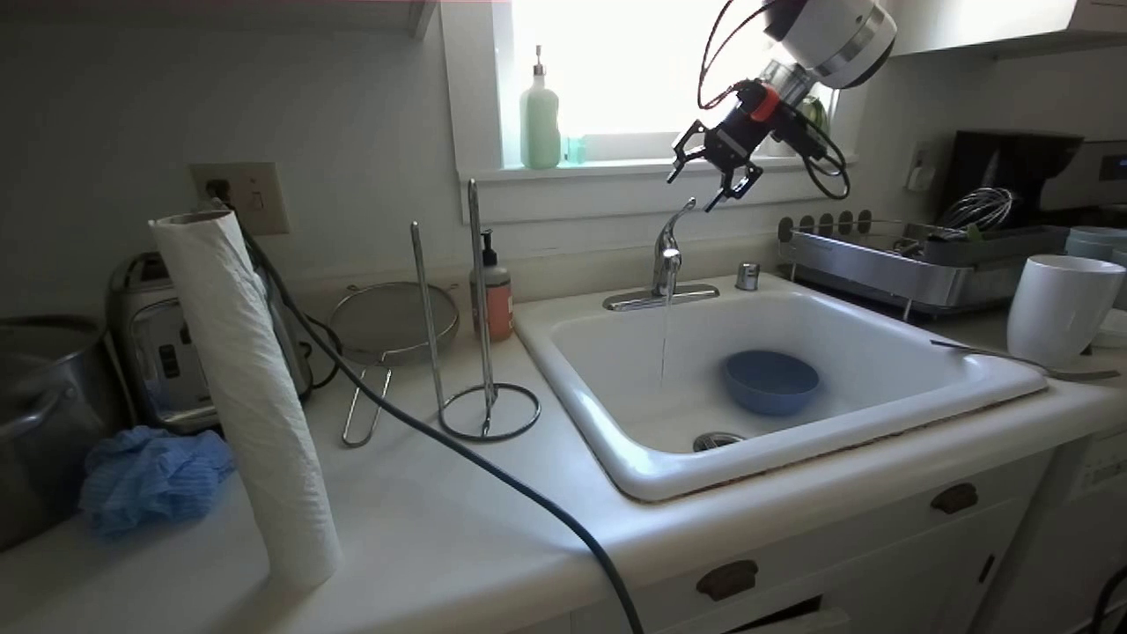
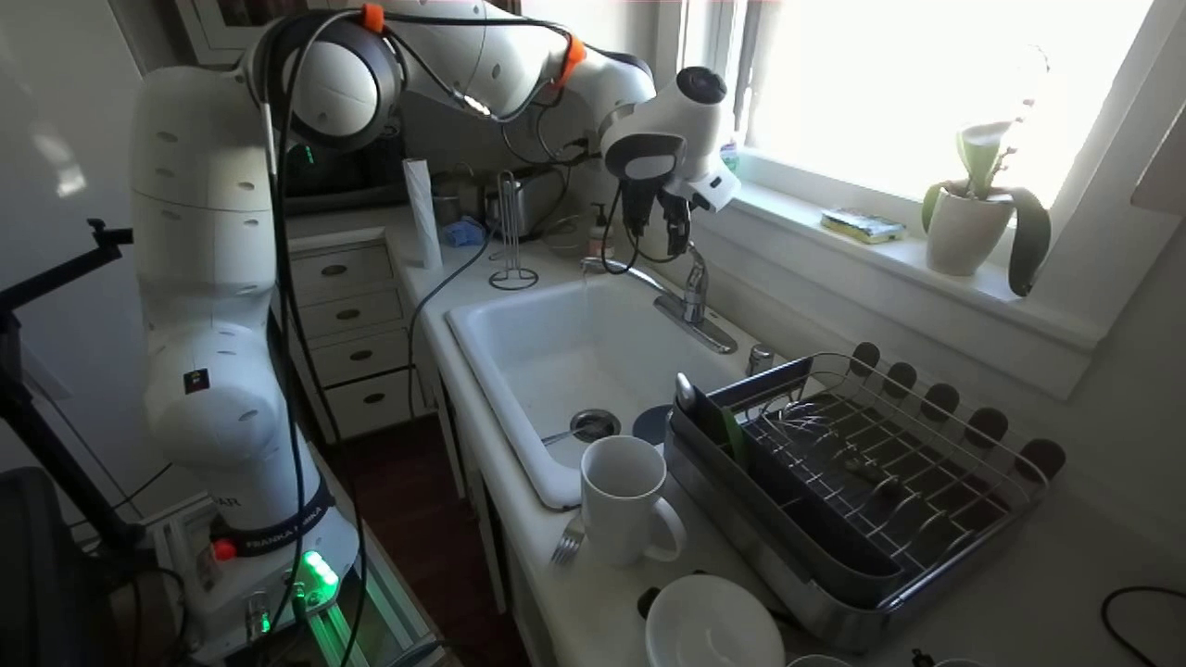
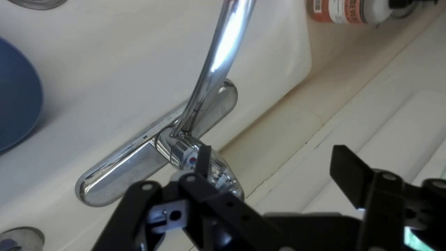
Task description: Open the tap
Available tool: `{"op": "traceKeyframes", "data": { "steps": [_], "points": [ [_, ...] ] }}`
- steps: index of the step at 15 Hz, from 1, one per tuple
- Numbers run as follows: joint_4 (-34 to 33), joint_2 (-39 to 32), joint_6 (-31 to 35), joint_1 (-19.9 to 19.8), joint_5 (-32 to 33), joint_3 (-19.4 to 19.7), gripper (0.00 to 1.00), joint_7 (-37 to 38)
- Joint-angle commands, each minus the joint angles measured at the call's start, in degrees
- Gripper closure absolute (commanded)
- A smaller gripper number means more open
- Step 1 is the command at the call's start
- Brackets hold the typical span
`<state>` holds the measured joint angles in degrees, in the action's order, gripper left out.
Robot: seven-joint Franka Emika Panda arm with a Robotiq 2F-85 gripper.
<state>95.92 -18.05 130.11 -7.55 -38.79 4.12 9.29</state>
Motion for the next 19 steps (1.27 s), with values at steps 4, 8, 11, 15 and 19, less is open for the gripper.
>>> {"op": "traceKeyframes", "data": {
  "steps": [4, 8, 11, 15, 19],
  "points": [
    [7.08, 13.31, -7.77, 0.75, 17.02, 0.94, 0.00, -5.44],
    [10.79, 21.46, -12.67, 1.29, 26.05, 0.69, 0.00, -7.37],
    [13.91, 26.52, -12.60, 1.53, 30.49, 0.53, 0.00, -6.33],
    [10.04, 22.96, -12.62, 1.57, 27.88, 0.88, 0.00, -6.29],
    [10.04, 22.03, -12.61, 1.54, 27.87, 0.88, 0.00, -6.30]
  ]
}}
